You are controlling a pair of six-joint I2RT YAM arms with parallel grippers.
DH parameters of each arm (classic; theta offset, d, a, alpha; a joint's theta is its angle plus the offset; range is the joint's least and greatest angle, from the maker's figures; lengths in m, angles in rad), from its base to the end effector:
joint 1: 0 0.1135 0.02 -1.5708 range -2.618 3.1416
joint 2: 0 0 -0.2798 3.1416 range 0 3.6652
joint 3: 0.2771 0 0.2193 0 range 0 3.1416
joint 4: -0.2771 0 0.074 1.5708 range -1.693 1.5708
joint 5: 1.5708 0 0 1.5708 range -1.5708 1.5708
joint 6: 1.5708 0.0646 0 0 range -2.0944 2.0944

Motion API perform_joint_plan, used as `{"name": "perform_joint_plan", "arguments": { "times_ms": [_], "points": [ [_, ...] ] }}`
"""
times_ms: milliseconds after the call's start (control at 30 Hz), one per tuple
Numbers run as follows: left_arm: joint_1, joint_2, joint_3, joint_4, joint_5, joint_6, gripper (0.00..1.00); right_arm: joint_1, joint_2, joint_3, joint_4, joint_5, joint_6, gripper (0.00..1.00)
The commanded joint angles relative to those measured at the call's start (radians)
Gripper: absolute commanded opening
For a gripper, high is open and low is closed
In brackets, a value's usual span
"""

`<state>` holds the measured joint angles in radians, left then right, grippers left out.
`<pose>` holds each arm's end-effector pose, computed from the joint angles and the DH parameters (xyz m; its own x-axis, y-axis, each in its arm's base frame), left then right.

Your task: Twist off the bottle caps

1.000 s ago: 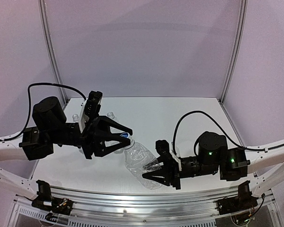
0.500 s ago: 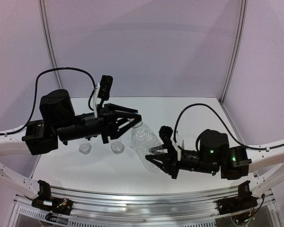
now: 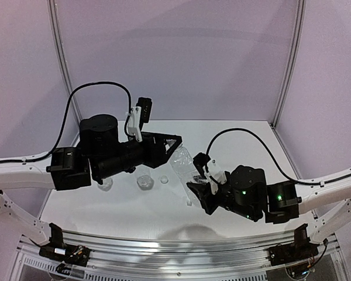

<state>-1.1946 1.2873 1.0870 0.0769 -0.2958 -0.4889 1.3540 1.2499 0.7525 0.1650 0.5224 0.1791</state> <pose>0.1259 -0.2676 0.3822 -0.4078 -0.1903 -0.8930 0.6704 0.6016 -0.4344 0.0893 0.2554 0.2887 -0.2018 -0.1983 -0.9591 -0.7205 0.6935 0.0082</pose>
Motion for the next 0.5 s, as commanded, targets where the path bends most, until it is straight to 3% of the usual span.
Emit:
{"name": "perform_joint_plan", "arguments": {
  "times_ms": [0, 67, 133, 300, 467],
  "points": [
    [-0.008, -0.044, -0.034, -0.007, 0.033, 0.063, 0.65, -0.002, -0.019, 0.022, -0.005, 0.016, 0.020, 0.25],
    [-0.007, -0.068, -0.046, -0.009, 0.046, 0.094, 0.87, -0.002, -0.021, 0.022, -0.004, -0.004, 0.018, 0.25],
    [-0.004, -0.112, -0.060, -0.025, 0.058, 0.132, 0.97, -0.001, -0.030, 0.019, -0.002, -0.026, 0.015, 0.25],
    [0.032, -0.249, -0.105, -0.074, 0.158, 0.192, 0.99, -0.001, -0.075, -0.001, 0.017, -0.103, 0.007, 0.25],
    [0.103, -0.354, -0.157, -0.032, 0.428, 0.220, 0.99, -0.001, -0.124, -0.036, 0.067, -0.327, -0.025, 0.27]
  ]
}}
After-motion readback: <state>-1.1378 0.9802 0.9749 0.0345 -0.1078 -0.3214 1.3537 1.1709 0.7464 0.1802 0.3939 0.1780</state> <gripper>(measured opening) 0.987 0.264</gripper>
